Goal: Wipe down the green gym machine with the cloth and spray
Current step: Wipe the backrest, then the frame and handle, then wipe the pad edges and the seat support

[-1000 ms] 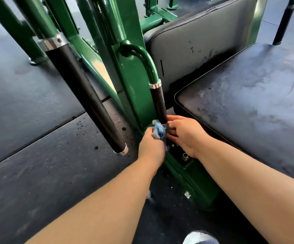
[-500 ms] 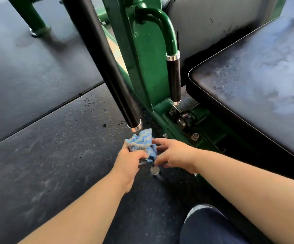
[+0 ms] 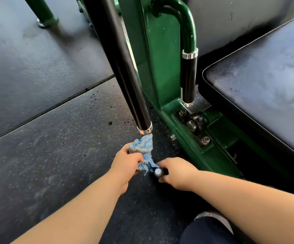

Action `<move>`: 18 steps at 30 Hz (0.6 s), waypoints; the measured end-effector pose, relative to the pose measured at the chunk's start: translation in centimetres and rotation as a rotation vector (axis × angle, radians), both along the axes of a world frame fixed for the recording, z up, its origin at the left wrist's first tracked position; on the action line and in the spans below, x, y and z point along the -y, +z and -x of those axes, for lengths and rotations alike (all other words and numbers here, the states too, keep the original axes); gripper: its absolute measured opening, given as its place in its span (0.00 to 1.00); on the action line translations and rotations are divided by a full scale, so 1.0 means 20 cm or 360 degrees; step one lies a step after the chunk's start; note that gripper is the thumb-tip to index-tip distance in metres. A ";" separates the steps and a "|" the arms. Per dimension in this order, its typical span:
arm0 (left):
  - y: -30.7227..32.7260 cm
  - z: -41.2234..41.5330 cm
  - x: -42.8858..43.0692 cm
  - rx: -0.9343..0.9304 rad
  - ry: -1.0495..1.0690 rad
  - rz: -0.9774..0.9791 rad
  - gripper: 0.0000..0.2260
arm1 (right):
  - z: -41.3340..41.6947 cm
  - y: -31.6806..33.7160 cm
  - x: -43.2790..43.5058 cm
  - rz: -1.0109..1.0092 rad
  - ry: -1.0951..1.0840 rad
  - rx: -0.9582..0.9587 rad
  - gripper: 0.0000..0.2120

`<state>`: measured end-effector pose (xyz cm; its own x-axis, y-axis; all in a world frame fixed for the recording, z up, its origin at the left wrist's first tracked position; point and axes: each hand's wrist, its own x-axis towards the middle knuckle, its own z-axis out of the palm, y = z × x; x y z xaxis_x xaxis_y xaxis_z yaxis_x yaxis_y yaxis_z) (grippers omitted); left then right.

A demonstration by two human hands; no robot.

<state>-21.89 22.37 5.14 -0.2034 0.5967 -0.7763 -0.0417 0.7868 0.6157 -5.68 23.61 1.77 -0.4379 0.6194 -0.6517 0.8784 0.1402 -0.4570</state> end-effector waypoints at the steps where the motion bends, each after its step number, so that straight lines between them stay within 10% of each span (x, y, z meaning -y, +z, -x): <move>1: 0.00 0.00 0.00 -0.0012 0.0004 -0.0005 0.17 | 0.00 -0.01 0.00 0.0001 -0.0026 -0.0006 0.14; 18: 0.17 -0.11 0.22 0.0030 0.0003 0.0204 0.12 | -0.10 0.09 0.22 -0.0092 -0.1075 -0.0226 0.12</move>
<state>-19.78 17.92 8.47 -0.1889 0.4920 -0.8499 -0.0538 0.8590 0.5092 -3.65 19.25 3.64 -0.0226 0.8182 -0.5745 0.7141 -0.3890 -0.5821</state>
